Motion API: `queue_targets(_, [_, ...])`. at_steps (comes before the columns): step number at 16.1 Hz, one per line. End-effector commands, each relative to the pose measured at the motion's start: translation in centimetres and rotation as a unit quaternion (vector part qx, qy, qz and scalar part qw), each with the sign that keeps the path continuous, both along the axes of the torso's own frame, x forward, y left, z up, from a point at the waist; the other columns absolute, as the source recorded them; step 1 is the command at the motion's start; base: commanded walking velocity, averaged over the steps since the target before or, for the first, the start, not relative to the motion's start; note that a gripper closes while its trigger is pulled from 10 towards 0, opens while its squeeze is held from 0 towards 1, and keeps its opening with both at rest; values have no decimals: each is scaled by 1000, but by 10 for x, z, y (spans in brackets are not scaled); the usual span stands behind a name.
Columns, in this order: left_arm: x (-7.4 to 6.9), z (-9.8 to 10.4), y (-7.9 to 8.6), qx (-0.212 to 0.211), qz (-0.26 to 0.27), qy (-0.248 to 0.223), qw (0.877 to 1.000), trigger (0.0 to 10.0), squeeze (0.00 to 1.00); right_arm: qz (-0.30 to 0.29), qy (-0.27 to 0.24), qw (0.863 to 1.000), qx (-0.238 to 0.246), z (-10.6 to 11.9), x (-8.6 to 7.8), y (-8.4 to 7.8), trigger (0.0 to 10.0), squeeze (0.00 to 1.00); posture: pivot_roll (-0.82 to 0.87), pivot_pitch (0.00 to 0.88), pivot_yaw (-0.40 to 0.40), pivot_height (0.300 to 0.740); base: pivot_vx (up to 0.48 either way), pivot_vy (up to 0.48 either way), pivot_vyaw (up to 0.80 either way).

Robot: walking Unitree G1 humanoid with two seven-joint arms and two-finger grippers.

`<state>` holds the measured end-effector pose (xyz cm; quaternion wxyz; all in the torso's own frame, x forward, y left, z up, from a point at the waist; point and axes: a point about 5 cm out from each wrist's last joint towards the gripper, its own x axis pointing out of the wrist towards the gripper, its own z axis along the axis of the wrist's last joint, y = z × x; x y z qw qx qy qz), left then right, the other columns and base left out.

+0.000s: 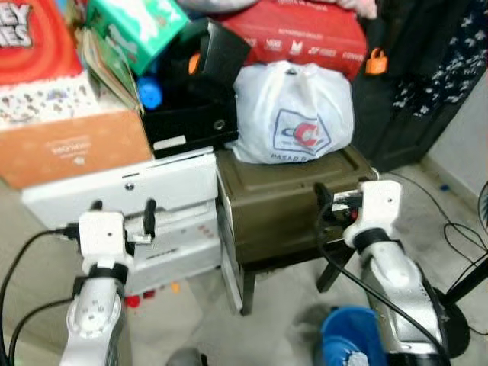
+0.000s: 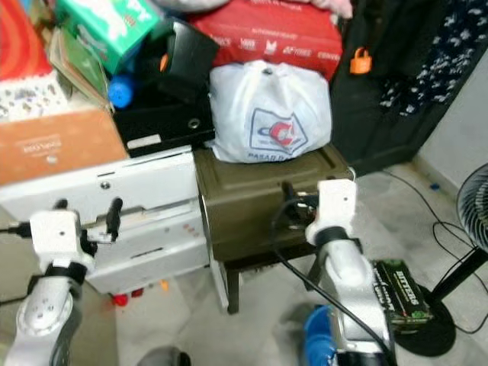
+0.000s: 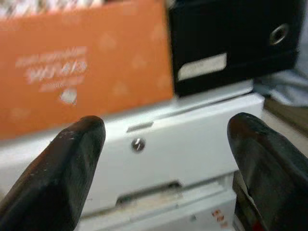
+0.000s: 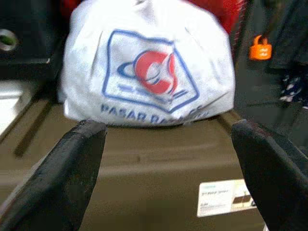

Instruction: Clean up the room

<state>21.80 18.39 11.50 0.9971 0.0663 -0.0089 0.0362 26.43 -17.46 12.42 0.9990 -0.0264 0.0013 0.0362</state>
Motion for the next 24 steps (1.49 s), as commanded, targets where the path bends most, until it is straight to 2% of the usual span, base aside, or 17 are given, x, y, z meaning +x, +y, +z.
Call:
queue_targets(1, [3, 1, -4, 6, -16, 1, 1000, 10000, 0, -22, 5, 1000, 3, -3, 0, -7, 10000, 0, -49, 0, 27, 740, 0, 0, 0])
queue_targets(3, [7, 1, -6, 3, -29, 0, 1000, 10000, 0, -35, 2, 999, 7, -4, -2, -8, 10000, 0, -61, 0, 47, 740, 0, 0, 0])
queue_targets(5, [10, 1, -3, 1, -26, 1, 1000, 10000, 0, -21, 6, 1000, -6, -7, -1, -3, 10000, 0, -47, 0, 28, 740, 0, 0, 400])
queue_targets(8, [4, -4, -5, -16, -31, 16, 999, 10000, 0, -14, 9, 1000, -4, -7, 3, 0, 10000, 0, -42, 0, 11, 740, 0, 0, 800])
queue_targets(10, [0, -1, -13, 13, -52, 1, 999, 10000, 0, -11, 9, 1000, -2, -7, 5, 1, 10000, 0, -40, 0, 6, 740, 0, 0, 800])
queue_targets(14, [0, -1, -2, -2, -15, 3, 1000, 10000, 0, 0, 7, 1000, -3, -6, 10, 5, 10000, 0, -24, 0, -6, 740, 0, 0, 800])
queue_targets(16, [4, 1, -3, 3, -16, -2, 1000, 10000, 0, -2, -3, 1000, -2, -1, 15, 6, 10000, 0, -29, 0, 0, 740, 0, 0, 800])
queue_targets(24, [5, 1, -4, 1, -21, -1, 1000, 10000, 0, 15, 2, 1000, 6, -2, 15, 8, 10000, 0, -32, 0, -9, 740, 0, 0, 800])
